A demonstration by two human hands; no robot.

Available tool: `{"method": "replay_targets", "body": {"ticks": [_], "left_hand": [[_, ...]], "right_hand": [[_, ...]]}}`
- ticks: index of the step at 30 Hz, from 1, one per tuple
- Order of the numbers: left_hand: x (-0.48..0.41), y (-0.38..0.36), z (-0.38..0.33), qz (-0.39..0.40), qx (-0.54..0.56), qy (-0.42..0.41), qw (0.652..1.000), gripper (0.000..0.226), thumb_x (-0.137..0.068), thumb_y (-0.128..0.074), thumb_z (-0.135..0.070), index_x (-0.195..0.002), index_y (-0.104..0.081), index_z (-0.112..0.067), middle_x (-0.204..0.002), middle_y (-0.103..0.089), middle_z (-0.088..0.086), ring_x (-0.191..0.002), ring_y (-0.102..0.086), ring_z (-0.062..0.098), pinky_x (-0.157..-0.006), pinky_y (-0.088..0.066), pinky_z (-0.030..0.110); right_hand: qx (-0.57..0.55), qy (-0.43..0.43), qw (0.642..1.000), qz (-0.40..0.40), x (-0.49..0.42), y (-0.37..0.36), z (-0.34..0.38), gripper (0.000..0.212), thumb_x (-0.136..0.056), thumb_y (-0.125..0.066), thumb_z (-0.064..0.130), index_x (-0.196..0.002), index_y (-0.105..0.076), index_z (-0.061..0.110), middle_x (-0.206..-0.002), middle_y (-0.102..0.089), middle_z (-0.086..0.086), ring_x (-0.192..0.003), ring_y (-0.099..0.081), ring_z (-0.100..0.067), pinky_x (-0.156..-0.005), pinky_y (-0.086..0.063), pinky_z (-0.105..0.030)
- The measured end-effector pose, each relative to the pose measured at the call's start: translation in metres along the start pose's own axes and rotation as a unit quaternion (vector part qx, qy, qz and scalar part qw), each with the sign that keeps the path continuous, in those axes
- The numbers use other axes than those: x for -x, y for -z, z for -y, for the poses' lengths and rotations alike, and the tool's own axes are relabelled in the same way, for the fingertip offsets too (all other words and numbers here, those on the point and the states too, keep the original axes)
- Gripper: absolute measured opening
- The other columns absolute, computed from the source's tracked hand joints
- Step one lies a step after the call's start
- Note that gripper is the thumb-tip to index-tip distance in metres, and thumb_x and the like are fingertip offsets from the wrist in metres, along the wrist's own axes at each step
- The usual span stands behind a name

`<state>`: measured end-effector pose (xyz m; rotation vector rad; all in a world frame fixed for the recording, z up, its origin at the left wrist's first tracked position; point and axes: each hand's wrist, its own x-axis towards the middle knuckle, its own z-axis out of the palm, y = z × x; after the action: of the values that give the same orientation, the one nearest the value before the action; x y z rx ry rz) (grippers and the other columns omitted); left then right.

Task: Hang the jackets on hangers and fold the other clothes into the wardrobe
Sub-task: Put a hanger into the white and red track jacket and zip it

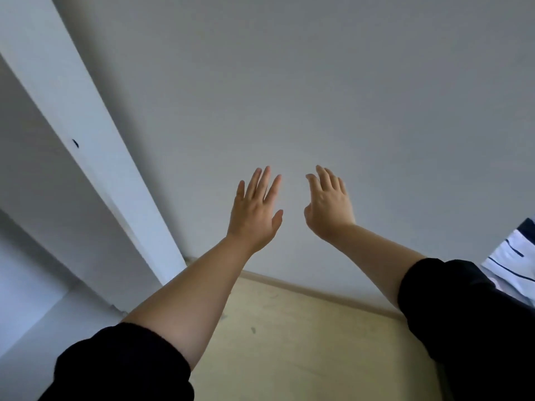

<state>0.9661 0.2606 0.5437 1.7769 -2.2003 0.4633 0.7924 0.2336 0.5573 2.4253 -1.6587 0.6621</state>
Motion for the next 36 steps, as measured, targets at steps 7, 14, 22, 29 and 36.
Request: {"method": "replay_targets", "body": {"ticks": [7,14,22,29,36], "left_hand": [[-0.08,-0.045,-0.08,0.026,0.024,-0.052,0.998,0.069,-0.098,-0.037,-0.039,-0.154,-0.005,-0.015,-0.161,0.002,0.009,-0.148,0.005,0.026,-0.118,-0.004,0.047],[-0.175,-0.107,-0.145,0.049,0.053,-0.099,0.993,0.068,-0.099,-0.035,-0.039,-0.153,-0.003,-0.013,-0.161,0.005,0.008,-0.148,0.008,0.025,-0.118,-0.001,0.046],[-0.262,-0.148,-0.235,0.052,0.06,-0.135,0.988,0.07,-0.098,-0.035,-0.041,-0.153,-0.002,-0.013,-0.161,0.007,0.009,-0.148,0.01,0.025,-0.117,0.001,0.048],[-0.303,-0.195,-0.34,0.01,0.055,-0.127,0.99,0.075,-0.094,-0.036,-0.047,-0.152,0.0,-0.016,-0.161,0.001,0.011,-0.148,0.0,0.029,-0.114,-0.009,0.056],[-0.317,-0.248,-0.436,-0.013,0.109,-0.049,0.993,0.076,-0.089,-0.049,-0.041,-0.151,-0.016,-0.011,-0.159,-0.01,0.016,-0.146,-0.004,0.032,-0.112,-0.012,0.058]], "right_hand": [[0.026,-0.075,0.997,0.015,-0.004,-0.006,-0.123,0.062,-0.087,-0.049,0.011,-0.145,-0.028,0.006,-0.156,-0.018,-0.016,-0.145,-0.013,-0.031,-0.119,-0.013,-0.042],[0.063,-0.127,0.989,0.034,-0.038,-0.023,-0.234,0.064,-0.086,-0.05,0.012,-0.145,-0.027,0.006,-0.157,-0.016,-0.016,-0.146,-0.011,-0.03,-0.119,-0.011,-0.042],[0.103,-0.141,0.984,0.023,-0.06,-0.016,-0.355,0.073,-0.086,-0.053,0.013,-0.15,-0.019,0.007,-0.159,-0.007,-0.016,-0.148,-0.004,-0.031,-0.119,-0.004,-0.044],[0.182,-0.048,0.982,0.031,-0.049,-0.016,-0.482,0.073,-0.085,-0.059,0.026,-0.148,-0.029,0.006,-0.158,-0.016,-0.018,-0.147,-0.013,-0.032,-0.117,-0.004,-0.046],[0.271,0.113,0.956,-0.015,-0.026,-0.037,-0.581,0.069,-0.076,-0.059,0.017,-0.142,-0.042,0.006,-0.155,-0.025,-0.017,-0.145,-0.019,-0.029,-0.116,-0.013,-0.052]]}}
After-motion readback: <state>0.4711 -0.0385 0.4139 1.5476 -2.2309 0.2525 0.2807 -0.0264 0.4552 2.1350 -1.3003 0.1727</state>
